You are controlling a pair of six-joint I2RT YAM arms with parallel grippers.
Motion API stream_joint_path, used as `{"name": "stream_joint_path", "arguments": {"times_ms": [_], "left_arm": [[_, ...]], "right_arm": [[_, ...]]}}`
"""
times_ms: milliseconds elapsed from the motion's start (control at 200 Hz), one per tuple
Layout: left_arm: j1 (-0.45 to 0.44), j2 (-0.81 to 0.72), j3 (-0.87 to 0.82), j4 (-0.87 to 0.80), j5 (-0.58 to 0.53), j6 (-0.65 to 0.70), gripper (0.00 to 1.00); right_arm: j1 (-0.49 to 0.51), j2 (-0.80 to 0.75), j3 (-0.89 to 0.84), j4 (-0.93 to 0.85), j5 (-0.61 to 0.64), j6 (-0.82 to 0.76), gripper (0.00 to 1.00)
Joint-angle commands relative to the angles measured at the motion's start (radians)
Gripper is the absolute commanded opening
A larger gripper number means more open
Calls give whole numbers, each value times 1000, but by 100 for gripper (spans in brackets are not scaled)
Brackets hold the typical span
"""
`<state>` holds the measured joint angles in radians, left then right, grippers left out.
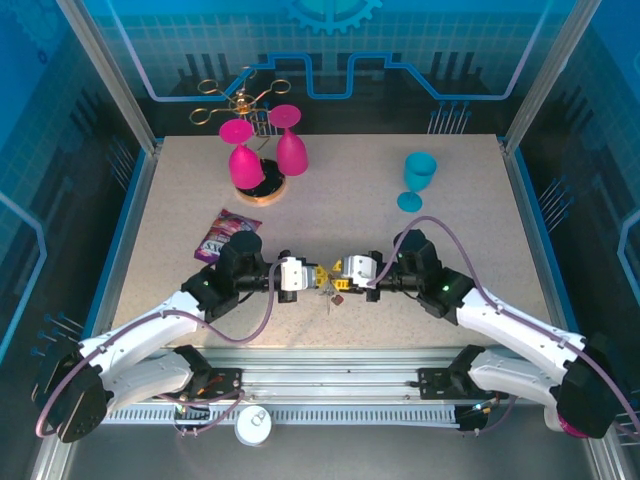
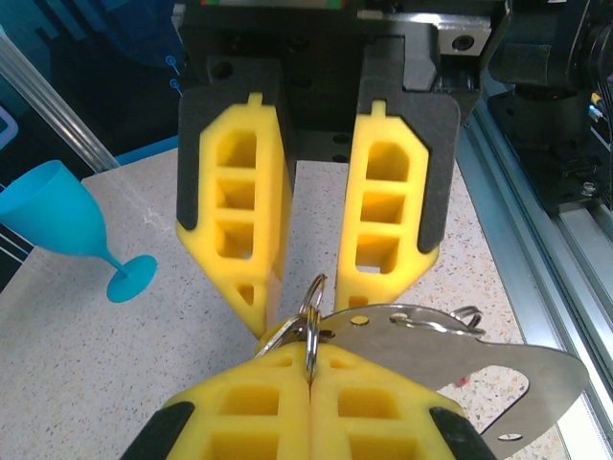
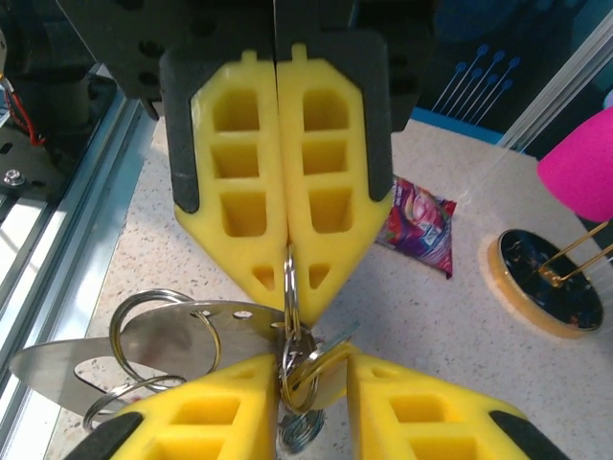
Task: Put the keys on the keyring
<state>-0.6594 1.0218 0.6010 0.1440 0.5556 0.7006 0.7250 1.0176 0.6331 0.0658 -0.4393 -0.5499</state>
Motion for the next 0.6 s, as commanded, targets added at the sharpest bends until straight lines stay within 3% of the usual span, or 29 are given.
{"name": "stream_joint_path", "arguments": {"times_ms": [0,170,320,425,595], "left_arm": [[-1,-6,-12,49,36,-28,0],[6,-6,-28,114,15,-88,0],[18,-2,-66,267,20,-225,0],[24,10,-90,365,26,-305,0],[27,11,-98,359,34,-308,0]], "right_arm": [[-14,-39,-21,57,-14,10,23],[-3,-41,-16,-6,35,-59,8],[52,-8,-19,-30,126,-160,2],[86,15,-10,-22,139,-182,4],[41,-46,-33,47,107,-105,22]]}}
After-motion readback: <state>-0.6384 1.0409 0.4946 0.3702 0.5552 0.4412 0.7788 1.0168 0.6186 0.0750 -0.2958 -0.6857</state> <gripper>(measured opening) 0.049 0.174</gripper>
